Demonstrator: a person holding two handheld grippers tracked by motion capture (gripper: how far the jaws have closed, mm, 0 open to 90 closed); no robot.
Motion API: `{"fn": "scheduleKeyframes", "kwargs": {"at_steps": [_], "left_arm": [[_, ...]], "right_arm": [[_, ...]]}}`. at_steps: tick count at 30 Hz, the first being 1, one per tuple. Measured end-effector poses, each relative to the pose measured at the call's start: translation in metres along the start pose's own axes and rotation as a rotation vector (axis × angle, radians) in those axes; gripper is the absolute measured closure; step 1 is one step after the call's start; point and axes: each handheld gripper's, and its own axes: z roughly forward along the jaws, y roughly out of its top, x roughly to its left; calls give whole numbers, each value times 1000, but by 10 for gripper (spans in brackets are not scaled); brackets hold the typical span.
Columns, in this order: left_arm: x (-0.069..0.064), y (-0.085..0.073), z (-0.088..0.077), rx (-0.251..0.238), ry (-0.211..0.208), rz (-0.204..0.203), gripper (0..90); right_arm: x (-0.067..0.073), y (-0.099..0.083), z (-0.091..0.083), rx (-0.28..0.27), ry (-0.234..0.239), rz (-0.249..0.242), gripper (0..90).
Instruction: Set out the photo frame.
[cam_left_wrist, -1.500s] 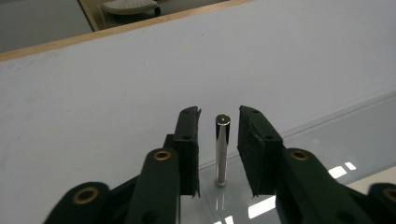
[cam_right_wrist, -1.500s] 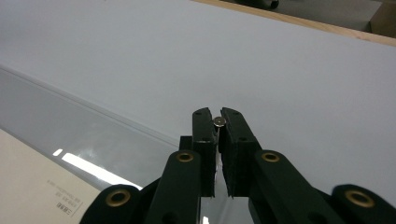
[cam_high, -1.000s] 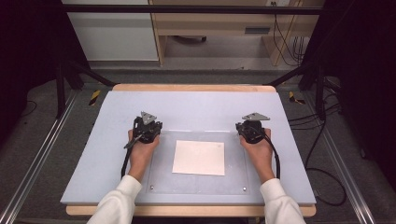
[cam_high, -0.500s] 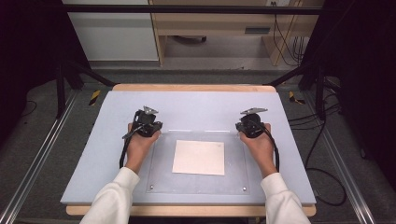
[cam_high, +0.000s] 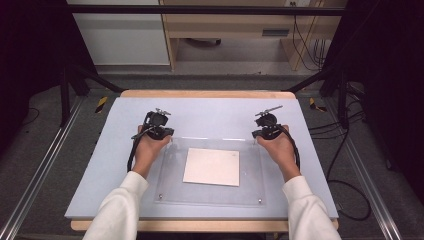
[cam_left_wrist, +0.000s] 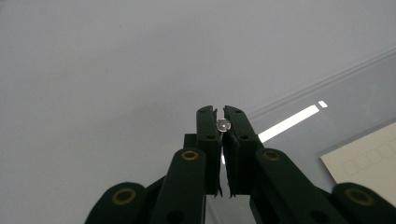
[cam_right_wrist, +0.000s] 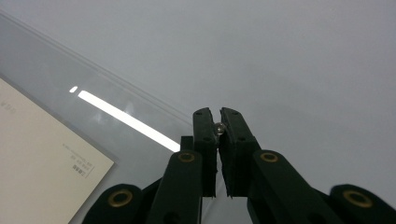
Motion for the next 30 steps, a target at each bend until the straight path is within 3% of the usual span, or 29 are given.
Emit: {"fn": "scheduleKeyframes", "kwargs": {"at_steps": [5, 14, 30], "left_arm": [[1, 1, 1, 2, -7, -2, 849], [4, 1, 1, -1, -23, 3, 850], [9, 9, 3, 46, -43, -8, 850]], "right_arm": [[-3, -1, 0, -8, 21, 8, 853], [-2, -4, 1, -41, 12, 1, 848], [-8, -4, 6, -99, 10, 11, 817]]}}
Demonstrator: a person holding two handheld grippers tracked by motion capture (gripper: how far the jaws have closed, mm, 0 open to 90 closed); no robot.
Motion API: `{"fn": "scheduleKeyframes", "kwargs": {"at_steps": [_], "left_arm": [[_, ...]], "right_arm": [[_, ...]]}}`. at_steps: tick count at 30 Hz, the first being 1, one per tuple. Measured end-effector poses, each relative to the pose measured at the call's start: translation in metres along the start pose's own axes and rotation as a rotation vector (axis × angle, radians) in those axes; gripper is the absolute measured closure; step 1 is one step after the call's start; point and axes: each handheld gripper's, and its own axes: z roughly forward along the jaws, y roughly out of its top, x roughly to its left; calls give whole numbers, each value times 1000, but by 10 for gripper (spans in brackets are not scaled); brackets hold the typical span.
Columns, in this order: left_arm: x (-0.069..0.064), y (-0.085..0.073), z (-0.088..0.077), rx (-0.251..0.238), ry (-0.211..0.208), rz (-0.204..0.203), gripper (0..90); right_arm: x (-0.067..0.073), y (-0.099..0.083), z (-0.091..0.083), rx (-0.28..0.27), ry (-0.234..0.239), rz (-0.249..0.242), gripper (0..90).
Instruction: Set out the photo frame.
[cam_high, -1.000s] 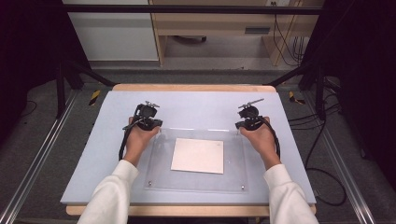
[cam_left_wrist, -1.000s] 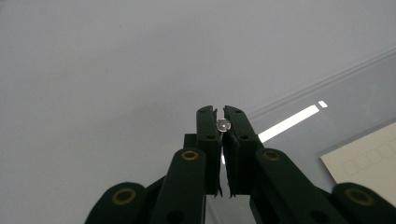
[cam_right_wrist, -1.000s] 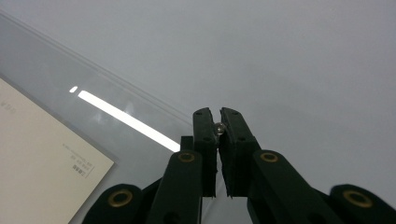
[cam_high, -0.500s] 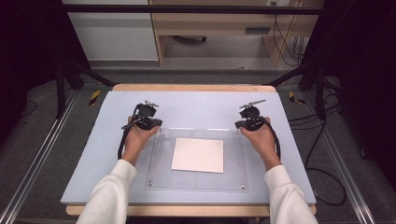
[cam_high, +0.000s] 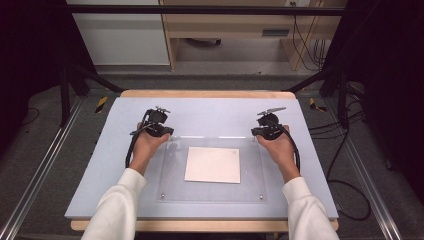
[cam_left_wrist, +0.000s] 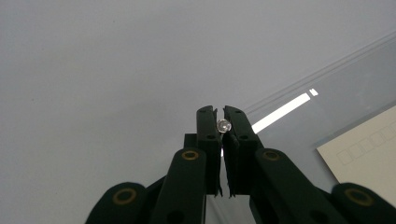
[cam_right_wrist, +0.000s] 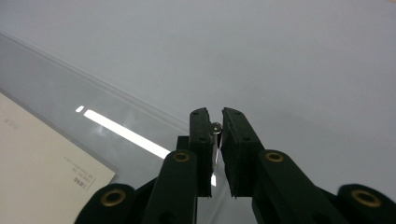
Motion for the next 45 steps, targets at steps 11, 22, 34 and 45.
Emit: {"fn": "scheduleKeyframes", "kwargs": {"at_steps": [11, 22, 34, 45], "left_arm": [[5, 5, 4, 6, -23, -24, 850], [7, 9, 5, 15, -24, -28, 851], [7, 10, 5, 30, -19, -27, 850], [8, 12, 6, 46, -26, -31, 850]], "right_arm": [[-5, 1, 2, -11, 17, 23, 780], [-2, -3, -17, -62, -15, -42, 607], [35, -70, -91, -224, -27, -195, 376], [54, -138, -127, -305, 37, -199, 129]]}}
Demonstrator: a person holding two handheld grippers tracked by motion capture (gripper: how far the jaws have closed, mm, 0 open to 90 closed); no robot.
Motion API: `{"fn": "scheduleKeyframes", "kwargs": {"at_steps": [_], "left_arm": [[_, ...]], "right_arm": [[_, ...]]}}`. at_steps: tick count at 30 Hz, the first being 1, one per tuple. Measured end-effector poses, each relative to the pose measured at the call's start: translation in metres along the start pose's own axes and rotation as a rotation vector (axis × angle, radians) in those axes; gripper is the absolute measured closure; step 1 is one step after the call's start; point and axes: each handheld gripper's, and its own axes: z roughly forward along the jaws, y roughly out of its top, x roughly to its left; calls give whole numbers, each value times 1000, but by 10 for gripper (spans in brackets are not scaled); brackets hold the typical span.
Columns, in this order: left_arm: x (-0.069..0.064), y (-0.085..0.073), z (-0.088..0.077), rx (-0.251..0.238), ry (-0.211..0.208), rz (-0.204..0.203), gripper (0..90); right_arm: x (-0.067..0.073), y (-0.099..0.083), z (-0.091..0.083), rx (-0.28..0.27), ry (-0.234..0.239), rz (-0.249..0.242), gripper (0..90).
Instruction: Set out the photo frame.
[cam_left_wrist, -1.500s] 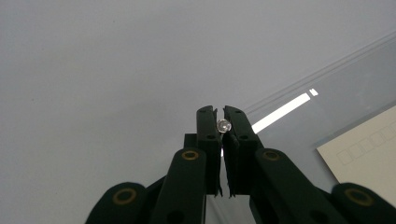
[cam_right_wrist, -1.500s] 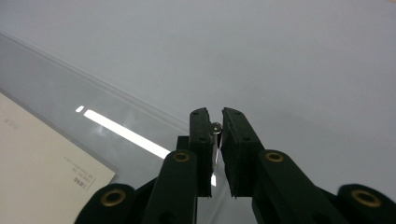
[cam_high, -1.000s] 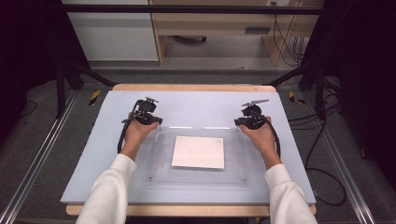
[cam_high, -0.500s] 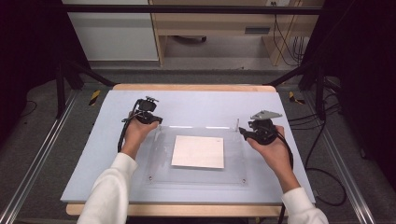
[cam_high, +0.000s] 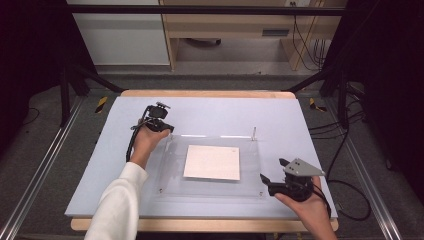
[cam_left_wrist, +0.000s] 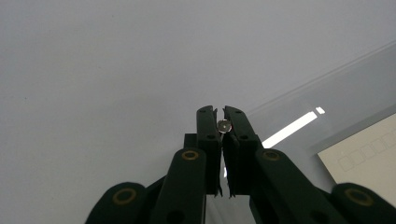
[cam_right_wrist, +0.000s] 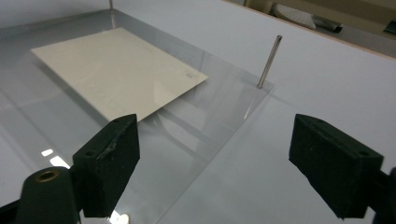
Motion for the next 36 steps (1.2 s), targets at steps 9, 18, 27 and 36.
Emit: {"fn": "scheduleKeyframes", "kwargs": {"at_steps": [9, 18, 27, 36], "left_arm": [[1, 1, 0, 8, -1, -1, 849], [2, 2, 1, 13, -9, -4, 849], [4, 3, 2, 14, -19, -9, 848], [5, 3, 2, 15, -27, -8, 847]], "right_arm": [[19, -23, -9, 69, 13, -195, 161], [34, -33, 2, 137, 40, -324, 204], [39, -33, 13, 156, 41, -394, 244], [42, -34, 25, 140, 29, -413, 337]]}}
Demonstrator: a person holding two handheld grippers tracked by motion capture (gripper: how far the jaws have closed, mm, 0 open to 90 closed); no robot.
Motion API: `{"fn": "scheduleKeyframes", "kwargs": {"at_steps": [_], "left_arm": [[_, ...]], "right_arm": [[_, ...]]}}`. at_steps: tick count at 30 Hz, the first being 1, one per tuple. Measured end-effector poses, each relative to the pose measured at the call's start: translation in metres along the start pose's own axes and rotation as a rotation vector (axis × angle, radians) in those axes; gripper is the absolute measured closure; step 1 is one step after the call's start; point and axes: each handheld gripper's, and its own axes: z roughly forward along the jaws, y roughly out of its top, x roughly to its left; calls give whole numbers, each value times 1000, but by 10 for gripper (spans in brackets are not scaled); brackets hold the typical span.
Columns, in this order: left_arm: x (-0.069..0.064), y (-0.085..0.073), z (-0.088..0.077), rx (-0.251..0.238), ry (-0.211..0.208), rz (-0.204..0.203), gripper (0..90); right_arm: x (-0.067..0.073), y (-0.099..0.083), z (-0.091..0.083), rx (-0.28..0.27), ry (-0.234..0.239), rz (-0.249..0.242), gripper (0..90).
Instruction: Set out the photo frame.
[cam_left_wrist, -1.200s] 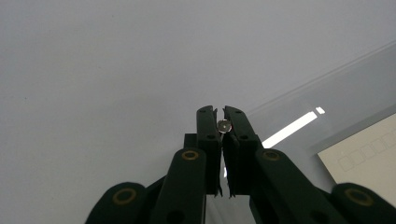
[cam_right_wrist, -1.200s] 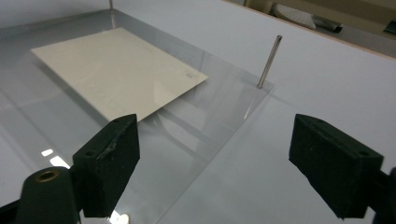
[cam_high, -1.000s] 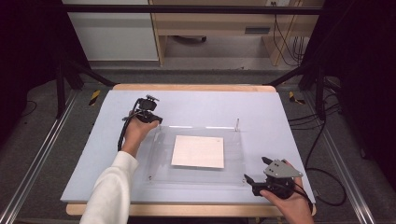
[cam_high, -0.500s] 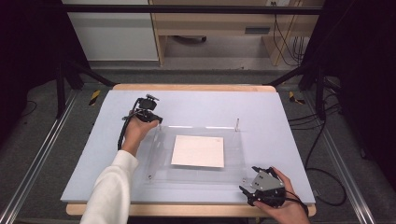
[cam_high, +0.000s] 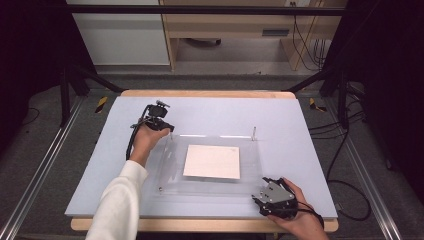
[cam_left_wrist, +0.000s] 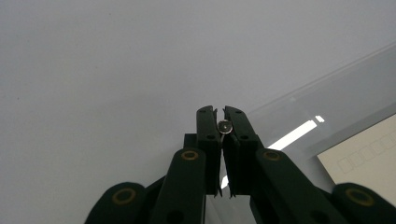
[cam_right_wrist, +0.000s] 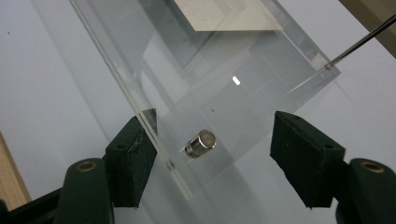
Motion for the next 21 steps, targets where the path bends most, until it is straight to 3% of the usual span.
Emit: {"fn": "scheduleKeyframes", "kwargs": {"at_steps": [21], "left_arm": [[0, -1, 0, -8, -3, -1, 844]], "right_arm": [[2, 1, 5, -13, -16, -26, 307]]}}
